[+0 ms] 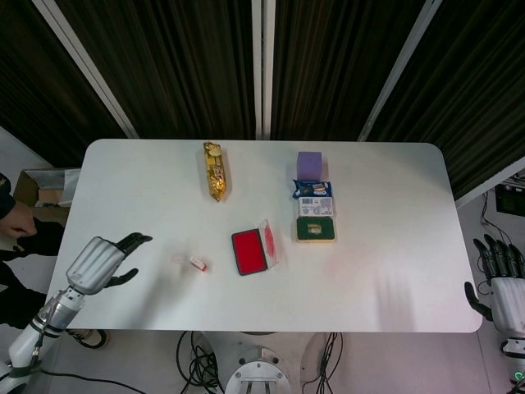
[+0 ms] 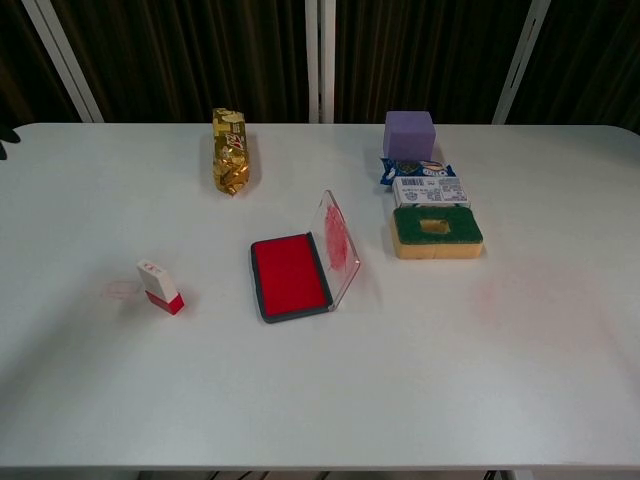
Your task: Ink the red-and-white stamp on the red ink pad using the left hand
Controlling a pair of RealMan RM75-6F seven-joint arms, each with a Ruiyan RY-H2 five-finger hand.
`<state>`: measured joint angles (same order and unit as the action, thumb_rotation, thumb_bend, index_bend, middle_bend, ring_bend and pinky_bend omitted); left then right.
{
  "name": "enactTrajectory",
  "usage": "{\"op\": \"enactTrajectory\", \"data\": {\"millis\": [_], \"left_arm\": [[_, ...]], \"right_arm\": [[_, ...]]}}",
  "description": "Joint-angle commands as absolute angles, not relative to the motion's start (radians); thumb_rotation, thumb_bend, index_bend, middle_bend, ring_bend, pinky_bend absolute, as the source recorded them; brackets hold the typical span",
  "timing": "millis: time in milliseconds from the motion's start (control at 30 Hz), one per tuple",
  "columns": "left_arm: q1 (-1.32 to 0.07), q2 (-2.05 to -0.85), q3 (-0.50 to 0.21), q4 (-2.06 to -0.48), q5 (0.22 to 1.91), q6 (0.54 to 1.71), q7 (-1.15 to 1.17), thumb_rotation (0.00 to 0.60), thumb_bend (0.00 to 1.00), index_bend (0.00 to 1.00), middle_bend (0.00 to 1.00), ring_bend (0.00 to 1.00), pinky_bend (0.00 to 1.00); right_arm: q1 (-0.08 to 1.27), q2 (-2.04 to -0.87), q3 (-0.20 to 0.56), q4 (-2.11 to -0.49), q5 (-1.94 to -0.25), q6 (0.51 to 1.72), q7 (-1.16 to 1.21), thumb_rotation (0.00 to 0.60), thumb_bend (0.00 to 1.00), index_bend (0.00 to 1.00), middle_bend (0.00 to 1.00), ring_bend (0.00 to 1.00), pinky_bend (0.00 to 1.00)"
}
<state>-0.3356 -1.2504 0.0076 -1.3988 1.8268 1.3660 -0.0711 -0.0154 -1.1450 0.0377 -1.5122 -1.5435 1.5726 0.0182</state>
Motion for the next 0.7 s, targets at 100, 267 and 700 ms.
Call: {"op": "enactTrajectory", "data": {"millis": [100,267,700], "left_arm": [[-0.418,-1.344,0.014,-1.336,1.842,1.275,-0.066,0.6,0.22,0.25,0.27,0.88,0.95],[-0.458,-1.405,0.031,-1.3,1.851,1.236,-0.069,0.6,0.22,0.27,0.27,0.87,0.94],[-0.517,-1.516,0.053,-1.191,1.822,1.183,-0.1,0.6,0.22,0.27,0.27,0.87,0.94]], "right_arm": [[-0.019,-1.137,0.038,-1.519,-1.542,1.577,0.015,0.6,0.32,0.0,0.0,0.0,0.0],[-0.024,-1.131,0.039,-1.52,-1.538,1.581,0.023,0.6,0.32,0.0,0.0,0.0,0.0],[-0.018,-1.145,0.037,-1.499,-1.534,1.56,0.033,0.6,0.32,0.0,0.0,0.0,0.0]]}}
